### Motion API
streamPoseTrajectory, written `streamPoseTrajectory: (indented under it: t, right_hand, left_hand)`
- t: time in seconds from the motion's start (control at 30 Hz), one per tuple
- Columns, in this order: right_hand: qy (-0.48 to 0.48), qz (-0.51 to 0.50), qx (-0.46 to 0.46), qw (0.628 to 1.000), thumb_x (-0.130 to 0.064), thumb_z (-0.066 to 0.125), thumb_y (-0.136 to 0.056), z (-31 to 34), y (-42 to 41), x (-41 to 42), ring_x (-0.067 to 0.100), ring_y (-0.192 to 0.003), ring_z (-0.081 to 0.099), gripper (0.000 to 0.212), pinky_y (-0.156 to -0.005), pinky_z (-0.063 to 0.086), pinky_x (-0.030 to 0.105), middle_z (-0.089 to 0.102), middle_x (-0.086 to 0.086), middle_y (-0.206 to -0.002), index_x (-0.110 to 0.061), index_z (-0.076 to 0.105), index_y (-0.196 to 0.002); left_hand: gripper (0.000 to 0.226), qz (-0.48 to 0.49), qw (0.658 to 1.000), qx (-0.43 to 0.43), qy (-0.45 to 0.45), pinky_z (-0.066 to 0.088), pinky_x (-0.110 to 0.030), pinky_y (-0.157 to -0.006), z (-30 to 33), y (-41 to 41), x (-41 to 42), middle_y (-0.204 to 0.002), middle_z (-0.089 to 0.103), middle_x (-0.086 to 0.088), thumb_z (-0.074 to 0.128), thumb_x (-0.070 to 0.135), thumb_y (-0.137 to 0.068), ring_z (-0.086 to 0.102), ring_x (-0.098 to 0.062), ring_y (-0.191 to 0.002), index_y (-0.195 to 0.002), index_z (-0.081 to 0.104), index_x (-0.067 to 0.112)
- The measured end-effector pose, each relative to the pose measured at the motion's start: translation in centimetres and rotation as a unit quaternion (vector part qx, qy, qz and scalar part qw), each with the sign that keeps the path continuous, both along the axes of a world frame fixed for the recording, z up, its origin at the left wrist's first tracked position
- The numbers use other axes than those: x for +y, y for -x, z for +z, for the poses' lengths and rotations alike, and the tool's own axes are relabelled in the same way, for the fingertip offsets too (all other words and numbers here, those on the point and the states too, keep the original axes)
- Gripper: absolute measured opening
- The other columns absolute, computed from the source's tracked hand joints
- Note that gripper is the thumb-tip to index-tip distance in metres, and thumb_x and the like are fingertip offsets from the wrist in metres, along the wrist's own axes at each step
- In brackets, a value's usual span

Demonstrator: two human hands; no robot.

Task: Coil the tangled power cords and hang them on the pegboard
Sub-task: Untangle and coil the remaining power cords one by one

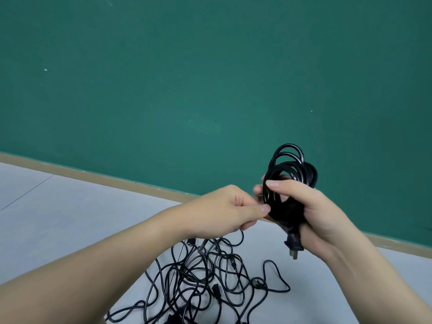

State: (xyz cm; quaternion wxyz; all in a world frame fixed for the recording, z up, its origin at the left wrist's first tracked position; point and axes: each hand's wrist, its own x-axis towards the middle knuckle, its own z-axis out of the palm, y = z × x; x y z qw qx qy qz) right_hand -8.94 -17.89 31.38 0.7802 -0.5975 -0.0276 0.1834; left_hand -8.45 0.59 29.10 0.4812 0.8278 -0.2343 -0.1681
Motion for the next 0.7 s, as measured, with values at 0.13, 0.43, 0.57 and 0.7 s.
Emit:
streamPoseTrajectory:
  t: [0.13,0.43,0.57,0.7]
  right_hand:
    - [-0.104,-0.049,0.005,0.993,-0.015,0.072,-0.070,0.3,0.0,0.2,0.025,-0.073,0.069,0.025,-0.070,0.062,0.037,0.064,0.011,-0.082,-0.007,0.068,-0.093]
    - [-0.202,-0.156,-0.006,0.967,-0.041,0.075,-0.080,1.0,-2.2,-1.9,0.013,-0.055,0.037,0.040,-0.048,0.042,0.022,0.046,0.004,-0.074,-0.010,0.052,-0.090]
    - [-0.158,-0.179,-0.027,0.971,-0.045,0.074,-0.081,0.9,-2.9,-3.0,0.012,-0.051,0.037,0.036,-0.044,0.039,0.021,0.047,0.004,-0.072,-0.017,0.051,-0.083]
    - [-0.072,-0.143,-0.015,0.987,-0.033,0.081,-0.072,-0.1,-2.6,-1.7,0.012,-0.051,0.038,0.034,-0.042,0.038,0.020,0.047,0.005,-0.072,-0.017,0.053,-0.083]
  left_hand:
    - [0.052,0.010,1.000,-0.002,0.002,0.032,-0.020,-0.050,0.5,0.0,-0.4,-0.045,0.029,0.013,0.047,0.038,-0.109,0.029,-0.004,-0.038,-0.063,0.047,0.013]
    - [0.053,0.014,0.992,0.008,-0.124,0.023,-0.031,-0.052,1.6,-0.3,1.9,-0.057,0.032,0.002,0.051,0.065,-0.098,0.026,-0.022,-0.053,-0.069,0.054,0.021]
    - [0.045,0.017,0.993,-0.042,-0.104,0.018,-0.032,-0.054,2.3,-0.5,4.2,-0.061,0.032,-0.002,0.063,0.052,-0.098,0.022,-0.025,-0.060,-0.073,0.051,0.016]
    - [0.038,-0.010,0.998,-0.061,-0.023,0.020,-0.030,-0.051,1.8,0.4,3.2,-0.057,0.032,0.004,0.060,0.041,-0.102,0.023,-0.021,-0.054,-0.072,0.051,0.020]
